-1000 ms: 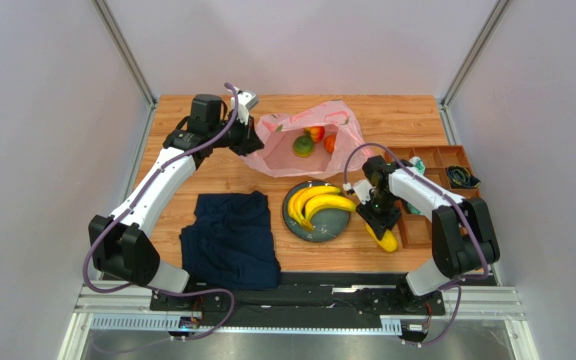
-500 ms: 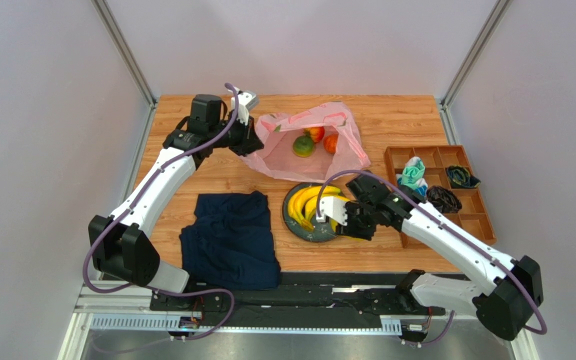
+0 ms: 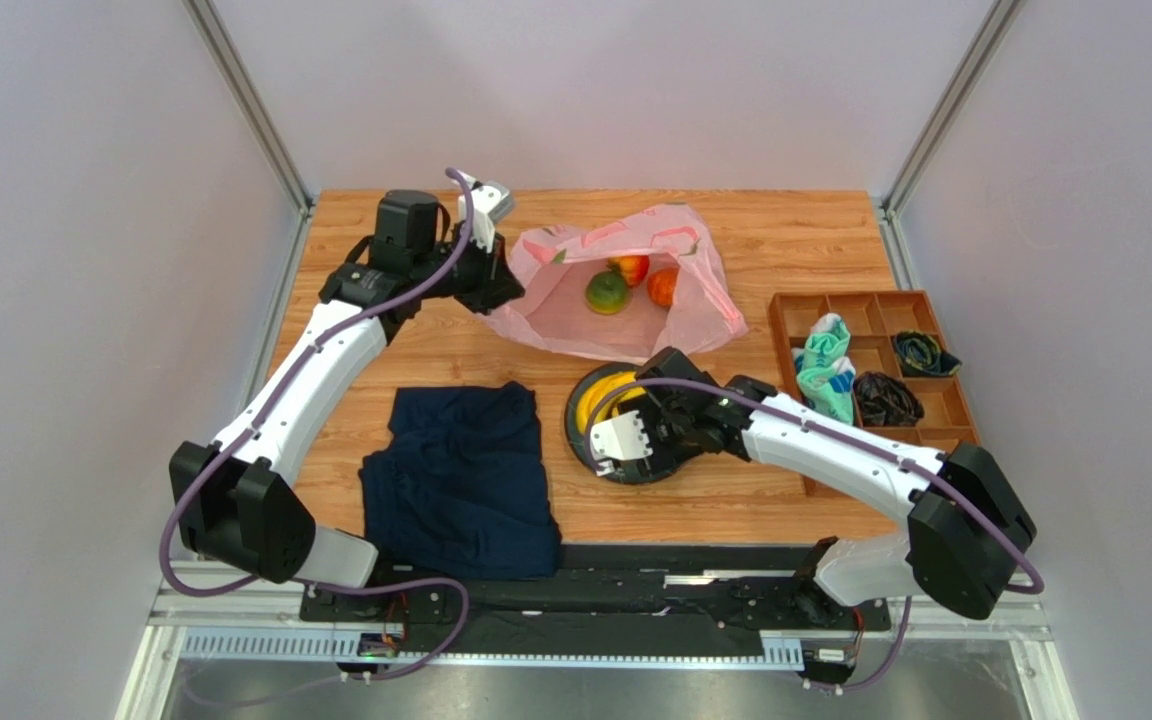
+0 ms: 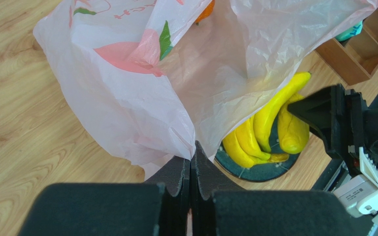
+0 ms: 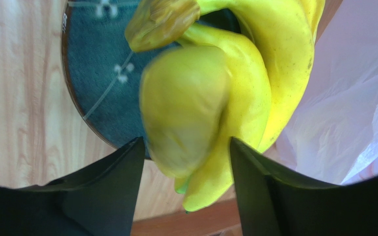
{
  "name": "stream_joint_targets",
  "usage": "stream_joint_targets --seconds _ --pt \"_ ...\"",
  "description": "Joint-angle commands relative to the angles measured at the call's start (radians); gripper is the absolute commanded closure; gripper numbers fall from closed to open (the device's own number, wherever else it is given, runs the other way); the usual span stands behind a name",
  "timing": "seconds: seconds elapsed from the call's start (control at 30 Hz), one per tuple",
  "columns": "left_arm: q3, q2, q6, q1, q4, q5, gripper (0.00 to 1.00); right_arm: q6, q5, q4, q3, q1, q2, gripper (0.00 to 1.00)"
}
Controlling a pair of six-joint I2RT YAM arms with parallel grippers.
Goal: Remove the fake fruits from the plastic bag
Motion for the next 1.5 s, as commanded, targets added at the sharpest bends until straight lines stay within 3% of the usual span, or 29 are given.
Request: stream_joint_targets --seconds 0.0,0.03,0.07,0.37,0.6,0.77,0.93,1.27,1.47 --pt "-0.009 -0.055 0.037 0.006 0.011 0.003 1.00 -0.012 0.070 0.067 -0.017 0.003 -0.018 0.15" --pt "-0.012 -0.055 0.038 0.006 0.010 0.001 1.00 0.008 0.069 0.066 -0.008 0.003 -0.035 0.04" --pt "-0.013 -0.058 0.043 0.006 0.009 0.003 1.00 0.020 0.055 0.055 0.002 0.001 -0.043 0.00" --pt "-0.018 -0.057 0.024 0.006 0.010 0.018 1.00 0.219 -0.060 -0.089 0.238 -0.023 -0.136 0.00" --pt "0.005 -0.052 0.032 0.006 0.006 0.017 1.00 0.555 -0.121 0.044 0.384 -0.129 -0.047 0.00" --pt "0.028 -0.047 0.034 0.006 -0.010 0.018 1.00 0.768 -0.180 0.024 0.582 -0.267 0.156 0.18" --pt "0.020 -0.064 0.043 0.006 -0.017 0.014 1.00 0.795 -0.166 0.033 0.720 -0.307 0.348 0.38" --pt "-0.010 -0.100 0.093 0.015 -0.053 -0.009 1.00 0.843 -0.022 0.129 0.854 -0.346 0.583 0.43" --pt "-0.009 -0.120 0.095 0.041 -0.064 -0.020 1.00 0.823 0.007 0.132 0.912 -0.378 0.612 0.43"
